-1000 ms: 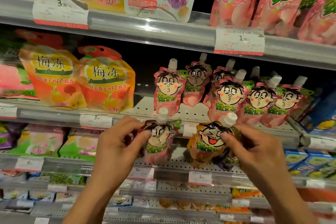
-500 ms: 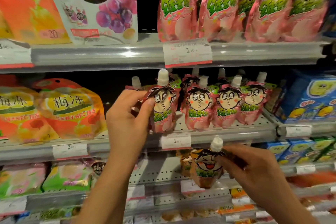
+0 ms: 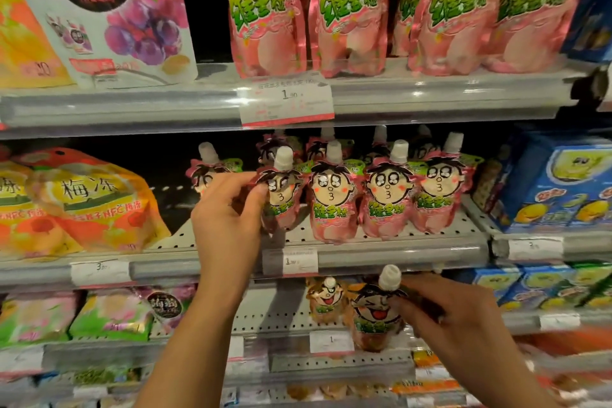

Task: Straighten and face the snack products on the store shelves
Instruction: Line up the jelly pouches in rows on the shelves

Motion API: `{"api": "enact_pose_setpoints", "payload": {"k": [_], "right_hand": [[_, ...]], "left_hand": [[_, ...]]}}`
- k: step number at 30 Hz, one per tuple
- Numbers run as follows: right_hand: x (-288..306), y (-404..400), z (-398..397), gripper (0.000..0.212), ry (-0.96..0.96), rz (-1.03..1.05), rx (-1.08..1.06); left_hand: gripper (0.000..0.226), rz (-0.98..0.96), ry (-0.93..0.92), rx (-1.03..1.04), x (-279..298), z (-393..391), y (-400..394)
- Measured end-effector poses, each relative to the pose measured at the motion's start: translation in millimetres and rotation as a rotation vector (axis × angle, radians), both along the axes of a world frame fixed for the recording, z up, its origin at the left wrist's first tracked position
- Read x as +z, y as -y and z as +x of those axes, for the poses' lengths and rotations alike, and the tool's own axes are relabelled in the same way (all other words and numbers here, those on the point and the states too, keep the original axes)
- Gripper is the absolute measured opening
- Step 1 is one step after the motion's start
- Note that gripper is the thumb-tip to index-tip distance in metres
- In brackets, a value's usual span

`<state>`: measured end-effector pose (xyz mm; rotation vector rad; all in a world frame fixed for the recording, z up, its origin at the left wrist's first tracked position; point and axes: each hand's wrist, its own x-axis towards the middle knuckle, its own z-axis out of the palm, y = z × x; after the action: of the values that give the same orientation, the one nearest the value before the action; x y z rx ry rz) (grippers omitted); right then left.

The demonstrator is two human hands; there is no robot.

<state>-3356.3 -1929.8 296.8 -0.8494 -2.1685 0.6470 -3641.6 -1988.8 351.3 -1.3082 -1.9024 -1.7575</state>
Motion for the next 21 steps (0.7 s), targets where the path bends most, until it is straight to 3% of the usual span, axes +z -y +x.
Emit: {"api": "enact_pose_setpoints", "payload": {"k": [8, 14, 18, 21], "right_hand": [[-15, -14, 10, 0.012, -0.02, 0.027, 0.055], [-13, -27, 17, 0.044, -0.105, 0.019, 0.101], [-23, -32, 20, 0.036, -0.136, 0.024, 0.138], [-26, -38, 20, 0.048, -0.155, 0.07, 0.167]], "left_hand": [[0.01, -0.158, 0.078, 0.022, -7, -8, -5], [0.02, -0.211, 0.027, 0.07, 4, 3, -3], [0.036, -0.24, -0.196, 0.23, 2, 7, -4], [0.048, -0.259, -0.308, 0.293, 1, 9, -7]]}}
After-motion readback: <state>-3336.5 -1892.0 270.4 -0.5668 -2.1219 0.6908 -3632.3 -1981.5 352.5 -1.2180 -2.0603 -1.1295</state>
